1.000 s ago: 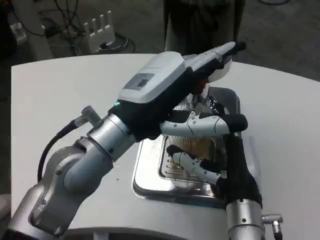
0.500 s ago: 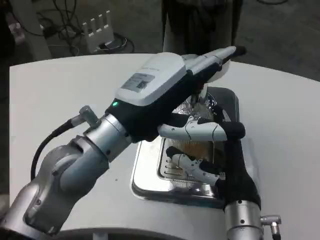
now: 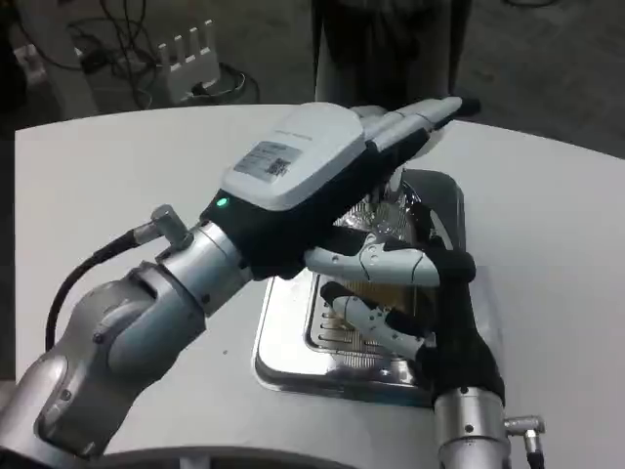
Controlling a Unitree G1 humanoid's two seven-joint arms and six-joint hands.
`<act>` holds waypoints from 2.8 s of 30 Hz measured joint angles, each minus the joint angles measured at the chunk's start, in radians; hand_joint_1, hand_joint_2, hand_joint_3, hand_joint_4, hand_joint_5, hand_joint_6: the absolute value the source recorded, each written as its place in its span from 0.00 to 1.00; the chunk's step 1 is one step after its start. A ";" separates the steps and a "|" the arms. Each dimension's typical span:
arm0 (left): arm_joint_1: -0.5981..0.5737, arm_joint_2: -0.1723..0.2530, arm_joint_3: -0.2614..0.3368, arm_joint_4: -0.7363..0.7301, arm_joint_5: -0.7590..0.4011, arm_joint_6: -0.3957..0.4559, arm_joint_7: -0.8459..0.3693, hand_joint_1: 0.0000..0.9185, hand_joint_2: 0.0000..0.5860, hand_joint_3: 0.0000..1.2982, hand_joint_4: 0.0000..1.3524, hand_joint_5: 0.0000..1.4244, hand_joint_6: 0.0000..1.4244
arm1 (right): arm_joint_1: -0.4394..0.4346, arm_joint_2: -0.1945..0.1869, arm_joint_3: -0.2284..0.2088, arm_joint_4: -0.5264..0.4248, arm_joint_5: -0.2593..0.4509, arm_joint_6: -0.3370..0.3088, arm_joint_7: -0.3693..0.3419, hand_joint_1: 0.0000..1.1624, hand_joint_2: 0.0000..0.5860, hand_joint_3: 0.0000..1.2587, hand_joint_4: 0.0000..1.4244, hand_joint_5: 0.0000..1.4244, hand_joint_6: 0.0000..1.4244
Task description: Grasp the cup under the faucet to collect the drink, then remove the cup.
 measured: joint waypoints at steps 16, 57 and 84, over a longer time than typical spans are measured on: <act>0.013 0.032 0.001 -0.031 0.004 0.000 -0.016 0.00 0.17 0.09 0.08 0.16 0.12 | -0.036 0.016 0.019 0.070 -0.002 -0.009 -0.053 0.73 0.27 0.09 0.10 0.12 0.15; 0.033 0.054 0.035 -0.063 -0.007 0.007 -0.040 0.00 0.17 0.09 0.09 0.16 0.12 | -0.126 0.008 0.057 0.163 0.000 -0.008 -0.161 0.73 0.25 0.16 0.18 0.22 0.22; 0.043 0.055 0.048 -0.065 -0.033 0.008 -0.049 0.00 0.17 0.09 0.09 0.16 0.11 | -0.152 0.004 0.121 0.206 -0.067 -0.003 -0.244 0.80 0.26 0.49 0.54 0.62 0.67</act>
